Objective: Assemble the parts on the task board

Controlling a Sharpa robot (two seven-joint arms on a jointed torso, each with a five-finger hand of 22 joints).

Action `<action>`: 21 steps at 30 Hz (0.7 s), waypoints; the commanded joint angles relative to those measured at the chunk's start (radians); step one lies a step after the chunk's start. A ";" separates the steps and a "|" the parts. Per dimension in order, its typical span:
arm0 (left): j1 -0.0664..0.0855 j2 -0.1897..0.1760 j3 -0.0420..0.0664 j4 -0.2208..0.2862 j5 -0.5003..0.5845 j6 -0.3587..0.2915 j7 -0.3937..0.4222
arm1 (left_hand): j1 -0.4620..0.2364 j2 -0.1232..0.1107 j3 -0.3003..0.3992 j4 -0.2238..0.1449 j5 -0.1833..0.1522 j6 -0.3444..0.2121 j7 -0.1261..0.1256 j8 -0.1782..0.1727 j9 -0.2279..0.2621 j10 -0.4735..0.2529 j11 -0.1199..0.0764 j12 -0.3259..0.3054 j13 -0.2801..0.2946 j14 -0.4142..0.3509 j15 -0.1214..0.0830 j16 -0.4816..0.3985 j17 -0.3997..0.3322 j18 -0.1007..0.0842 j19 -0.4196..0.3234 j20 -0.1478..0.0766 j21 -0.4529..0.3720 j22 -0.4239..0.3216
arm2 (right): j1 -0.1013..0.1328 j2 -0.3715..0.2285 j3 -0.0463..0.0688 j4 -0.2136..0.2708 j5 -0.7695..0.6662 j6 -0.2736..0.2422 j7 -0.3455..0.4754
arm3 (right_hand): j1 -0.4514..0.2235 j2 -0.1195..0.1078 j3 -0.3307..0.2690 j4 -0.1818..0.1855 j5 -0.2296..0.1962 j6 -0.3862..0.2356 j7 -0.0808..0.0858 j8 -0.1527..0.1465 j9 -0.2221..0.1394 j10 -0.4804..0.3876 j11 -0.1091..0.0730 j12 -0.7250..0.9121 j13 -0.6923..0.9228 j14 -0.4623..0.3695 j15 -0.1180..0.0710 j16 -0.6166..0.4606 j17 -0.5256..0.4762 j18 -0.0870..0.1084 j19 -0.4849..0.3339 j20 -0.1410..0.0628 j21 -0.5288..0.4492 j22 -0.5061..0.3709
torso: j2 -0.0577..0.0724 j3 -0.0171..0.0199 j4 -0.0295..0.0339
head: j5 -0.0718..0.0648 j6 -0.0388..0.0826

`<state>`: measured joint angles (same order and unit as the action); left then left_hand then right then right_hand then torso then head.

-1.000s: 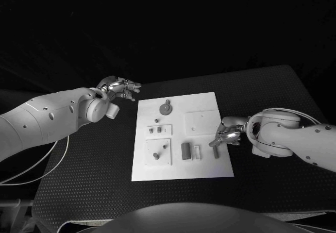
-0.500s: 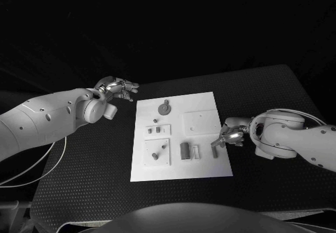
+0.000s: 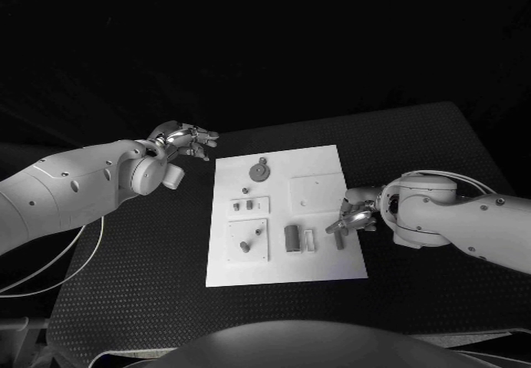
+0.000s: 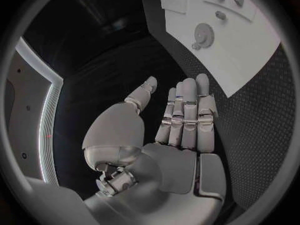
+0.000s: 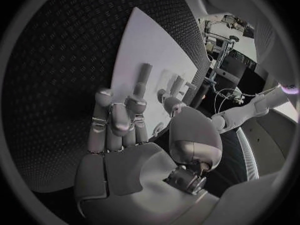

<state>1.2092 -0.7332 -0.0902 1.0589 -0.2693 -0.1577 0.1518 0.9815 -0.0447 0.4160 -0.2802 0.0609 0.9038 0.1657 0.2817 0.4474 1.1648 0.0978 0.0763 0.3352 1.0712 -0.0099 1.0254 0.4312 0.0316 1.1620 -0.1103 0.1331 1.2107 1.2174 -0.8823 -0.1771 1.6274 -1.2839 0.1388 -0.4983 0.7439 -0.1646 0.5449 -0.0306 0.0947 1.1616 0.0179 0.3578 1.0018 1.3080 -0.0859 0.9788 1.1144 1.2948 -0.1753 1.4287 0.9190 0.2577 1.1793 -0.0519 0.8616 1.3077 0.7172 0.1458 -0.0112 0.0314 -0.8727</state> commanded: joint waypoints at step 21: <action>0.001 -0.005 0.001 0.004 -0.005 0.020 0.001 | -0.014 -0.001 0.004 0.002 -0.002 -0.004 0.002 0.004 -0.001 -0.004 0.002 0.000 0.001 0.006 -0.001 -0.006 0.002 0.012 0.005 0.001 -0.006 0.002 | -0.024 0.028 -0.012 -0.023 -0.208 0.104 -0.019 | 0.001 0.013 -0.003 -0.005 0.014 -0.003 -0.005 -0.012 0.010 -0.003 -0.007 0.004 0.001 -0.007 -0.005 0.000 -0.012 0.004 -0.010 -0.002 0.008 0.020 | 0.000 0.0007 -0.0005 | 0.001 0.000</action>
<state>1.2092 -0.7380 -0.0901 1.0600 -0.2708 -0.1530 0.1495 0.9774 -0.0487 0.4161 -0.2802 0.0609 0.9039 0.1656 0.2817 0.4475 1.1648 0.0978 0.0763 0.3350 1.0712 -0.0099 1.0254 0.4320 0.0315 1.1618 -0.1101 0.1331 1.2113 1.2032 -0.8559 -0.1831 1.6103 -1.4301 0.2119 -0.5085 0.7403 -0.1603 0.5404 -0.0297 0.1046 1.1667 0.0128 0.3524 1.0110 1.3081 -0.0859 0.9787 1.1147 1.2907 -0.1787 1.4287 0.9075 0.2563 1.1755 -0.0555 0.8658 1.3077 0.7168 0.1468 -0.0117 0.0312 -0.8727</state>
